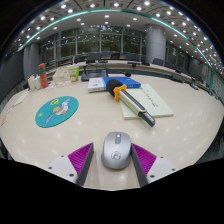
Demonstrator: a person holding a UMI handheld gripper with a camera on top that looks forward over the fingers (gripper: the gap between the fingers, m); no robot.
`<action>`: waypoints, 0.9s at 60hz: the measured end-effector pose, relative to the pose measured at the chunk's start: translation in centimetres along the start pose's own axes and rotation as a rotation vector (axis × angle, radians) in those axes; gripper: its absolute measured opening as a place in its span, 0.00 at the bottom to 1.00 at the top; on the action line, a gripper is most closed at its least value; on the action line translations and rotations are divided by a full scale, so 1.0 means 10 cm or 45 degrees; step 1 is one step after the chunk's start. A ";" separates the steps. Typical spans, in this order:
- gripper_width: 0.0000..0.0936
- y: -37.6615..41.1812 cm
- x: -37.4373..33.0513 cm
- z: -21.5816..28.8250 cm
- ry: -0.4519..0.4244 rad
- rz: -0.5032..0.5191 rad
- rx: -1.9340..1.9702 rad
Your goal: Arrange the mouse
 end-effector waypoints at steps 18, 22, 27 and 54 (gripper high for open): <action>0.43 -0.04 0.13 0.14 0.012 -0.062 -0.083; 0.40 -0.02 0.11 0.25 0.006 -0.071 -0.067; 0.40 0.06 0.03 0.53 -0.043 -0.104 -0.084; 0.39 1.96 0.93 1.72 -0.164 0.050 -0.096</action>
Point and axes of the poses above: the point between the fingertips, and its own axes, seen from behind it with the camera up: y to the left, z up, x forward, the way the camera looks, the point moved 9 cm from there along -x, backward, against the way the camera looks, and after that the axes turned 11 degrees about z, right-handed, at the moved point
